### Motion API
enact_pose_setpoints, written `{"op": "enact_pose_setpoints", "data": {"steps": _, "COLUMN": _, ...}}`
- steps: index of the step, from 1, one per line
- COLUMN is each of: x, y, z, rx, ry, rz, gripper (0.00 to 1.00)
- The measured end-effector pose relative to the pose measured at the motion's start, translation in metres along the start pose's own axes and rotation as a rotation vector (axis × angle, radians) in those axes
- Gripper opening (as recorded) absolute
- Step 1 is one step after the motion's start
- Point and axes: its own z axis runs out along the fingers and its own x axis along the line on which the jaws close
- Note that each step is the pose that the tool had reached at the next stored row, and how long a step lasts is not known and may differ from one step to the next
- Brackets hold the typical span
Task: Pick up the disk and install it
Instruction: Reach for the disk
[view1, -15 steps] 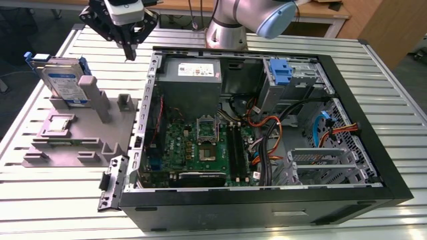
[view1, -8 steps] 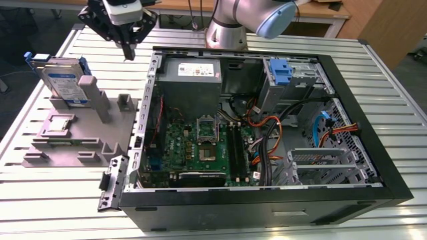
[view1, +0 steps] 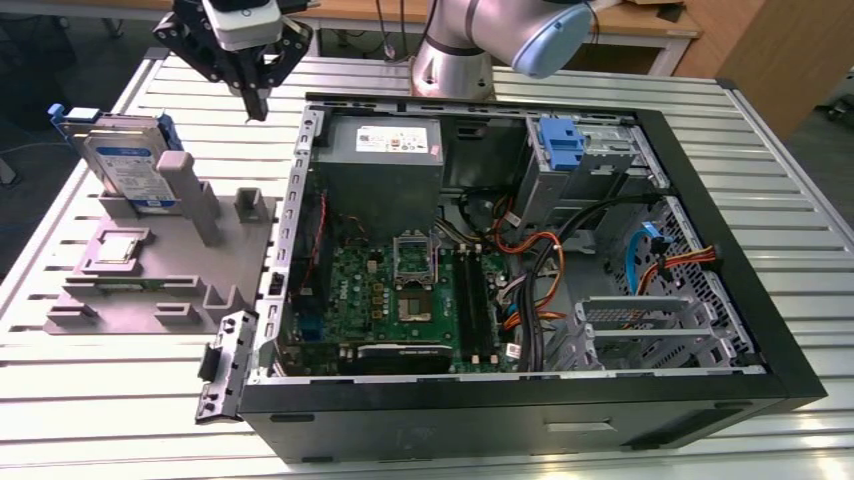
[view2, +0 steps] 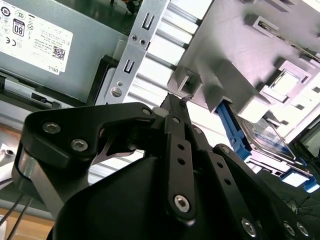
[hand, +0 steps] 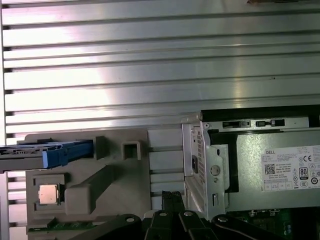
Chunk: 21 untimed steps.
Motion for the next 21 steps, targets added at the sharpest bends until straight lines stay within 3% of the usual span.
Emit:
{"op": "enact_pose_setpoints", "data": {"steps": 6, "x": 0.0022, "y": 0.0002, "z": 0.0007, "rx": 0.0002, "ry": 0.0003, "rz": 0.000, "gripper": 0.10}}
{"op": "enact_pose_setpoints", "data": {"steps": 7, "x": 0.0071, "y": 0.0021, "z": 0.0013, "rx": 0.0003, "ry": 0.0004, "rz": 0.000, "gripper": 0.10}}
{"op": "enact_pose_setpoints", "data": {"steps": 21, "x": 0.0178, "y": 0.0062, "z": 0.0023, "rx": 0.0002, "ry": 0.0003, "rz": 0.000, "gripper": 0.10}}
